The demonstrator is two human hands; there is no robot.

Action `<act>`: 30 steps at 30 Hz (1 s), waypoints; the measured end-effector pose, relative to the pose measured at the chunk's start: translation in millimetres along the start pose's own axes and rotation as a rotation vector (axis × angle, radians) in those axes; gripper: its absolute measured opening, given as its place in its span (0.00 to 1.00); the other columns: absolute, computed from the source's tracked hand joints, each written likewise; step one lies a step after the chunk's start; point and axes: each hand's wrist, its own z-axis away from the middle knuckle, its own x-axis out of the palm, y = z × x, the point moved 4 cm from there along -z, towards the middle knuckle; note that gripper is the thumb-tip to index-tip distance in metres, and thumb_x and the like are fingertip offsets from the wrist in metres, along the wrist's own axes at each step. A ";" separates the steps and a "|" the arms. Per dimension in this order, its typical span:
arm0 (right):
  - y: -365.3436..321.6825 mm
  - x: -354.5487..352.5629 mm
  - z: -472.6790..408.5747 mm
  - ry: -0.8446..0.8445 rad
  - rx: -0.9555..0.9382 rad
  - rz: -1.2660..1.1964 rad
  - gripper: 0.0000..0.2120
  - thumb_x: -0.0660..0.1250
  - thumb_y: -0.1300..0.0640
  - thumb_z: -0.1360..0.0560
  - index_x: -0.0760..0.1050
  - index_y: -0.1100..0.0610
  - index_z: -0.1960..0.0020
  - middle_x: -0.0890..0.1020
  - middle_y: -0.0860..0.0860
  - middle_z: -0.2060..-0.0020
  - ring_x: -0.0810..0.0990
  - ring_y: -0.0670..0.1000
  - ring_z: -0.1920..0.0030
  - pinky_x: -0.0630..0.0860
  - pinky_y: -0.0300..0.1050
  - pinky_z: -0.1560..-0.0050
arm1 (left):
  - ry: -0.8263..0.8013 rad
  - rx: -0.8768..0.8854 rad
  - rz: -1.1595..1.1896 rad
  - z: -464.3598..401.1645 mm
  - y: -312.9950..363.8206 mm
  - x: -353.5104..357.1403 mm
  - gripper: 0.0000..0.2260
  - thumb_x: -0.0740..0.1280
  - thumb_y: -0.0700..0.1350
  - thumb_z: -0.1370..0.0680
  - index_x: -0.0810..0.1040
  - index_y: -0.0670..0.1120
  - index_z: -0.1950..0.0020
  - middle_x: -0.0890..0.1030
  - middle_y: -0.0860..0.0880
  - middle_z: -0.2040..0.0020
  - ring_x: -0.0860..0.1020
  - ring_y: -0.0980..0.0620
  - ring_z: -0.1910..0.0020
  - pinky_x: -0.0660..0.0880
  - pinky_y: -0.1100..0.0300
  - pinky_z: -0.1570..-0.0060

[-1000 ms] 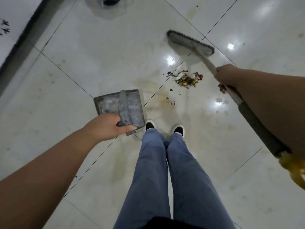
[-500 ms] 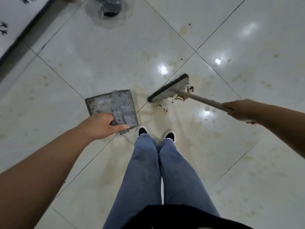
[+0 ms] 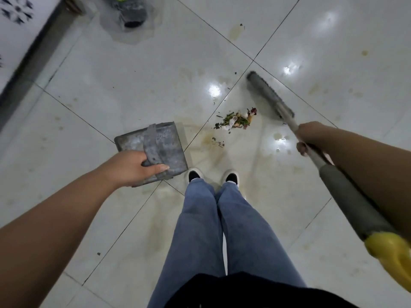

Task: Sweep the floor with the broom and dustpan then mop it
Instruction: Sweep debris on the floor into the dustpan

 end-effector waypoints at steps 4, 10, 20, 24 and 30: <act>23.6 46.1 13.7 -0.130 0.083 -0.082 0.15 0.51 0.64 0.20 0.61 0.59 0.66 0.67 0.55 0.70 0.69 0.51 0.74 0.68 0.41 0.73 | -0.012 0.002 -0.054 1.3 10.5 -0.8 0.17 0.66 0.62 0.28 0.69 0.54 0.71 0.71 0.58 0.73 0.67 0.63 0.75 0.61 0.66 0.74; 65.0 58.0 39.3 -0.271 0.051 -0.202 0.07 0.50 0.68 0.22 0.64 0.62 0.56 0.66 0.53 0.84 0.65 0.50 0.87 0.65 0.34 0.83 | -0.044 0.003 -0.102 5.0 24.1 -2.2 0.14 0.65 0.62 0.28 0.72 0.55 0.67 0.72 0.57 0.71 0.68 0.62 0.74 0.62 0.66 0.74; 72.6 -1.8 37.7 -0.041 0.152 -0.518 0.09 0.50 0.63 0.22 0.64 0.57 0.59 0.65 0.54 0.73 0.63 0.47 0.87 0.62 0.30 0.83 | -0.026 -0.001 -0.125 -2.1 19.4 -3.9 0.26 0.64 0.64 0.28 0.79 0.42 0.48 0.75 0.49 0.68 0.68 0.57 0.77 0.66 0.63 0.72; 59.3 5.8 31.6 -0.097 0.323 -0.650 0.11 0.54 0.59 0.21 0.63 0.59 0.62 0.65 0.54 0.76 0.64 0.48 0.88 0.59 0.27 0.86 | -0.075 0.021 -0.147 -17.5 9.7 0.3 0.25 0.64 0.65 0.29 0.80 0.43 0.50 0.74 0.51 0.72 0.68 0.59 0.80 0.65 0.63 0.72; 49.7 86.3 51.1 -0.286 0.419 -1.094 0.10 0.50 0.59 0.19 0.62 0.58 0.59 0.64 0.50 0.80 0.62 0.43 0.89 0.60 0.29 0.88 | -0.070 0.082 -0.191 -47.7 -11.5 5.8 0.24 0.63 0.66 0.29 0.77 0.44 0.58 0.79 0.46 0.64 0.74 0.53 0.71 0.71 0.58 0.68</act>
